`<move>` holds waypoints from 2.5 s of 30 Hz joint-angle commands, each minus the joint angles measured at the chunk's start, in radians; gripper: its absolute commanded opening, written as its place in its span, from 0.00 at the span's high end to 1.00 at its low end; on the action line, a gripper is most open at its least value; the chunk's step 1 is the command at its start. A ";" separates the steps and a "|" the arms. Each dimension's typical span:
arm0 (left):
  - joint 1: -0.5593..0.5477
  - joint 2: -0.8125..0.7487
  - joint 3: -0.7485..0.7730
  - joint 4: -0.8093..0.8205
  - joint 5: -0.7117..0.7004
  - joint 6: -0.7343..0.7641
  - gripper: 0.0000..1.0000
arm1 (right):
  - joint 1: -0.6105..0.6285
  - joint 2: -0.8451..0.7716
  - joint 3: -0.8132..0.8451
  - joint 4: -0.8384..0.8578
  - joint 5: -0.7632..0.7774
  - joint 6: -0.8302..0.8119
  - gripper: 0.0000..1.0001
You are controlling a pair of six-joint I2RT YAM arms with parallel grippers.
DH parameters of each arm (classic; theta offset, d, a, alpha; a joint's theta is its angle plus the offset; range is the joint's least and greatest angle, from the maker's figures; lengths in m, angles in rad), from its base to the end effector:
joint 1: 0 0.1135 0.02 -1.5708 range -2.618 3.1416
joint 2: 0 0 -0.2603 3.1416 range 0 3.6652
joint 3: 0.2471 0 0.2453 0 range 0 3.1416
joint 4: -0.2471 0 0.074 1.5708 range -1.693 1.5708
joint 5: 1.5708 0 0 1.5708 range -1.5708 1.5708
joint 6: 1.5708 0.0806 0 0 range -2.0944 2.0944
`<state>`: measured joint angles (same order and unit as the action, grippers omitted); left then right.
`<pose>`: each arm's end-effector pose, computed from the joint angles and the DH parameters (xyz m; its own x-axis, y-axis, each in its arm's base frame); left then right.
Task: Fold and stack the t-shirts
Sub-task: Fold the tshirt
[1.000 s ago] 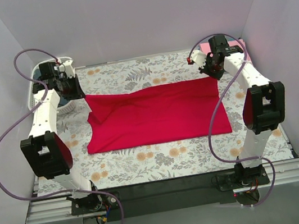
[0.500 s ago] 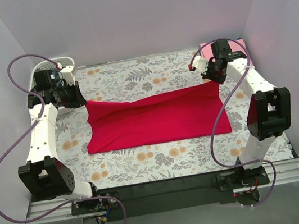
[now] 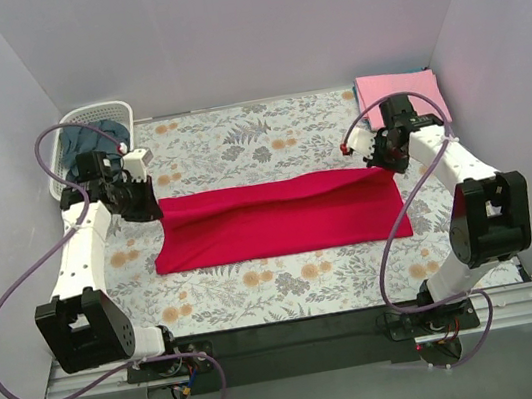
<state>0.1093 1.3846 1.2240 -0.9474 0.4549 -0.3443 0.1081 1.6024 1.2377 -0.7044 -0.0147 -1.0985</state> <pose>0.2837 -0.0045 0.2595 -0.8700 -0.4005 -0.2875 -0.2089 0.8277 -0.5208 0.3440 0.0385 0.2093 -0.2942 -0.9276 -0.2303 -0.8285 0.3677 -0.4224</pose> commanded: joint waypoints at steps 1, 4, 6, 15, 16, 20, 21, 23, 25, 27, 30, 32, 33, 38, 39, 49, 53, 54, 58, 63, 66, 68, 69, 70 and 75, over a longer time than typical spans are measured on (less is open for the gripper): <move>0.001 -0.045 -0.026 -0.037 0.019 0.042 1.00 | 0.004 -0.047 -0.043 -0.001 -0.010 -0.081 0.99; 0.003 -0.041 -0.049 -0.048 0.014 0.054 1.00 | 0.002 -0.059 -0.093 -0.001 -0.021 -0.081 0.99; 0.003 -0.033 -0.067 -0.059 0.011 0.070 1.00 | 0.004 -0.064 -0.125 0.000 -0.028 -0.080 0.99; 0.003 -0.027 -0.149 -0.028 0.004 0.070 1.00 | 0.013 -0.045 -0.230 0.025 -0.044 -0.051 0.99; 0.001 -0.027 -0.155 -0.028 0.001 0.073 1.00 | 0.013 -0.042 -0.228 0.028 -0.041 -0.050 0.99; 0.003 -0.024 -0.108 -0.042 0.001 0.067 1.00 | 0.015 -0.042 -0.205 0.026 -0.018 -0.049 0.99; 0.003 -0.019 -0.091 -0.047 0.001 0.065 1.00 | 0.015 -0.044 -0.198 0.026 -0.014 -0.050 0.99; 0.004 -0.009 -0.031 -0.074 0.007 0.061 1.00 | 0.013 -0.051 -0.178 0.022 -0.010 -0.049 0.99; 0.003 0.004 -0.005 -0.093 0.007 0.065 1.00 | 0.015 -0.055 -0.169 0.019 -0.010 -0.052 0.99; 0.004 0.008 0.012 -0.090 -0.008 0.074 1.00 | 0.013 -0.056 -0.165 0.016 -0.004 -0.054 0.99; 0.004 0.013 0.011 -0.102 -0.007 0.088 1.00 | 0.012 -0.056 -0.170 0.016 0.002 -0.060 0.99; 0.003 0.008 -0.001 -0.105 -0.002 0.096 1.00 | 0.012 -0.058 -0.175 0.014 0.002 -0.061 0.99; 0.004 0.004 -0.009 -0.105 -0.001 0.099 1.00 | 0.012 -0.056 -0.182 0.014 0.001 -0.064 0.99; 0.003 -0.002 -0.099 -0.108 -0.004 0.146 1.00 | 0.011 -0.052 -0.211 0.022 0.002 -0.081 0.99; 0.004 -0.002 -0.107 -0.111 -0.005 0.152 1.00 | 0.004 -0.048 -0.207 0.022 0.002 -0.081 0.99; 0.004 0.021 0.038 -0.143 0.027 0.134 1.00 | -0.018 -0.048 -0.144 0.011 0.006 -0.089 0.99; 0.003 0.022 0.037 -0.160 0.025 0.142 1.00 | -0.018 -0.052 -0.179 0.011 0.001 -0.087 0.99; 0.003 0.019 0.025 -0.160 0.021 0.149 1.00 | -0.018 -0.053 -0.188 0.011 -0.004 -0.089 0.99; 0.003 0.004 -0.078 -0.120 -0.018 0.178 1.00 | -0.016 -0.059 -0.233 0.013 -0.005 -0.095 0.99; 0.003 -0.004 -0.115 -0.113 -0.022 0.188 1.00 | -0.018 -0.068 -0.259 0.017 0.004 -0.109 0.99; 0.003 0.002 -0.038 -0.143 -0.005 0.174 1.00 | -0.018 -0.078 -0.228 0.013 0.004 -0.104 0.99; 0.003 0.021 0.027 -0.168 0.001 0.174 1.00 | -0.019 -0.076 -0.196 0.006 -0.001 -0.098 0.99; 0.003 0.024 0.043 -0.175 0.001 0.174 1.00 | -0.016 -0.076 -0.189 0.002 -0.005 -0.097 0.99; 0.004 0.025 0.052 -0.182 0.002 0.174 1.00 | -0.018 -0.076 -0.185 -0.003 -0.007 -0.097 0.99; 0.004 0.010 -0.003 -0.195 -0.016 0.206 1.00 | -0.019 -0.084 -0.236 -0.004 0.004 -0.112 0.99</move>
<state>0.1093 1.4208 1.2541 -1.1019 0.4427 -0.1707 0.0952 1.5551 1.0115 -0.6811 -0.0250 -1.1416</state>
